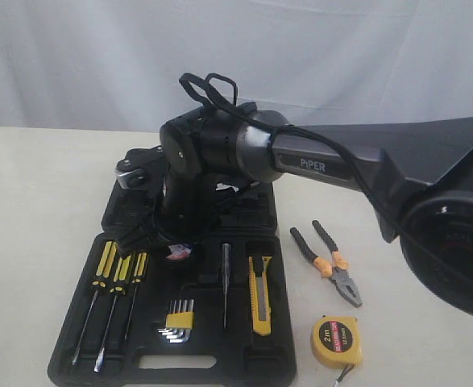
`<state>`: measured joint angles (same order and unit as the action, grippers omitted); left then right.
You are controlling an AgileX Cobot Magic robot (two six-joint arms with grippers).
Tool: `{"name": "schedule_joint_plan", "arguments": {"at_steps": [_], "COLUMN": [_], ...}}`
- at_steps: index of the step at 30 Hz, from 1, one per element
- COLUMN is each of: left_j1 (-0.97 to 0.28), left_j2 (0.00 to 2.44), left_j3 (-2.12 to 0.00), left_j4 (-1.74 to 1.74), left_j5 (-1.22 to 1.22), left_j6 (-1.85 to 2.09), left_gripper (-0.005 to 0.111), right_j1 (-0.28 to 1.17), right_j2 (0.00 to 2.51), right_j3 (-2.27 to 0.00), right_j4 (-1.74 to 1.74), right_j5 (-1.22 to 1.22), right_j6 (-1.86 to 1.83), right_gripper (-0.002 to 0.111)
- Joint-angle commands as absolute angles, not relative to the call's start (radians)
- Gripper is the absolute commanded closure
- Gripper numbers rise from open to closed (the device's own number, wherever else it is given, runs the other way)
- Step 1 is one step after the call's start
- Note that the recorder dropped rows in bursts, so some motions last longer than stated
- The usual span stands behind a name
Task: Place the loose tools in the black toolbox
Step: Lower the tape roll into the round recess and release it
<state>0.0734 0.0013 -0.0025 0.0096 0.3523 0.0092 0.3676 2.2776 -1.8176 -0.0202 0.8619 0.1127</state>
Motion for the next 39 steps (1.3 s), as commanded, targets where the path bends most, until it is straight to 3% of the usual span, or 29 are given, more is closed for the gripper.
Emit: {"name": "schedule_joint_plan", "arguments": {"at_steps": [1,13,16,20,22,33,35,39], "left_j1": [0.069,0.069,0.069,0.069,0.069,0.069,0.069,0.069], "left_j2": [0.000,0.000,0.000,0.000,0.000,0.000,0.000,0.000], "left_j3": [0.000,0.000,0.000,0.000,0.000,0.000,0.000,0.000], "left_j4": [0.000,0.000,0.000,0.000,0.000,0.000,0.000,0.000], "left_j5": [0.342,0.342,0.342,0.342,0.342,0.342,0.342,0.342], "left_j6": [0.007,0.007,0.007,0.007,0.007,0.007,0.007,0.007], "left_gripper": [0.107,0.107,0.107,0.107,0.107,0.107,0.107,0.107], "right_j1": [0.360,0.360,0.360,0.360,0.360,0.363,0.363,0.363], "right_j2": [2.287,2.334,2.334,2.332,2.331,2.274,2.261,2.235], "right_j3": [-1.823,-1.823,-1.823,-1.823,-1.823,-1.824,-1.824,-1.824], "right_j4": [-0.039,-0.091,-0.093,-0.093,-0.093,-0.086,-0.084,-0.084], "right_j5": [0.880,0.936,0.926,0.925,0.925,0.925,0.925,0.935], "right_j6": [0.118,0.122,0.122,0.126,0.126,0.153,0.161,0.161], "right_gripper": [0.095,0.094,0.079,0.050,0.044,0.046,0.055,0.091]}}
